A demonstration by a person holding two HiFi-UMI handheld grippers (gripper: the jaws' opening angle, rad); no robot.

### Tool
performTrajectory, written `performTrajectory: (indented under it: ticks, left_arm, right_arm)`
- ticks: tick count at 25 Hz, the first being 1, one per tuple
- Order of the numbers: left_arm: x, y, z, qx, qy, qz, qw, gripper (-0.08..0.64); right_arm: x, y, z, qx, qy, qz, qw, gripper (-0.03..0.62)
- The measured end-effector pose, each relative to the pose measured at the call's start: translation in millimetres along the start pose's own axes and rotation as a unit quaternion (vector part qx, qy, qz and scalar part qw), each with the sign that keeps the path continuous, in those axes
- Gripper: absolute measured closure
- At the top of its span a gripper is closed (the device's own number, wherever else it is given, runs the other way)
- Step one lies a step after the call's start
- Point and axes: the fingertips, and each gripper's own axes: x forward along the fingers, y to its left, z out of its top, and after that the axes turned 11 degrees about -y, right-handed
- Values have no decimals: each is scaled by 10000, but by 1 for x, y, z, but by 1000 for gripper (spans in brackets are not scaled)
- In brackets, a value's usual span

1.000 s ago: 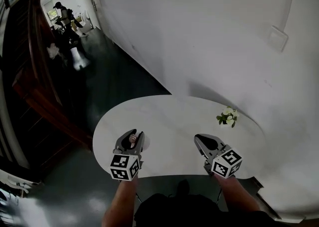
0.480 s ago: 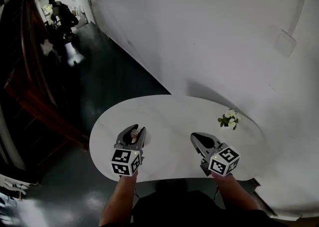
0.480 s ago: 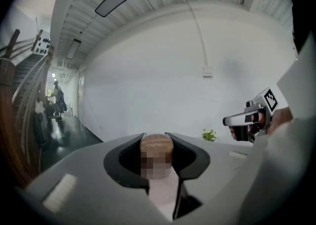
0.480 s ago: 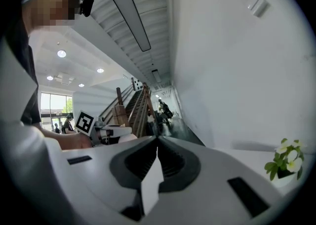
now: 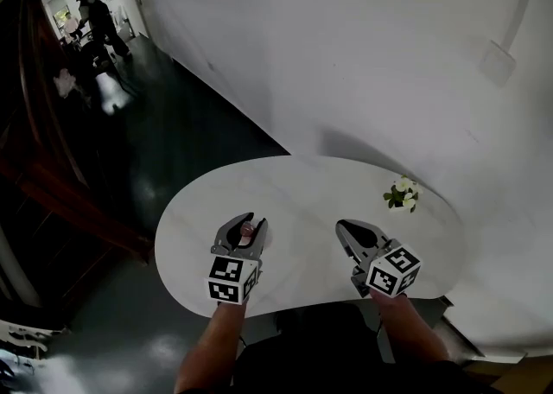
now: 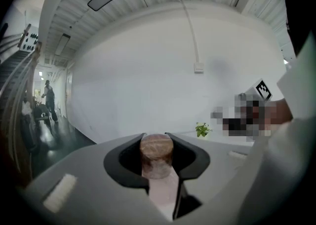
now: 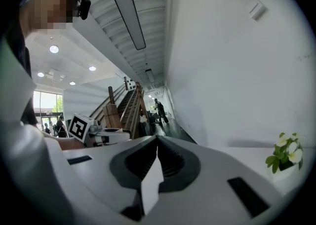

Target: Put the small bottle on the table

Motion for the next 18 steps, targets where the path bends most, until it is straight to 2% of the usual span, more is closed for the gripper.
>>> performTrajectory:
  ticks: [8,11,18]
  left_arm:
    - [46,1,-39,-255,397,-127,9988,439]
    - [65,5,-52,-230,544,-140,9982,439]
    - [110,14,-82,-431,683,-168,9966,439]
  right_arm:
    - [16,-38,-10,198,109,-63,9997,580]
    - [24,-56,-10,252,140,-66,9996,580]
    - [39,-87,-26,411,389,-56,9984,581]
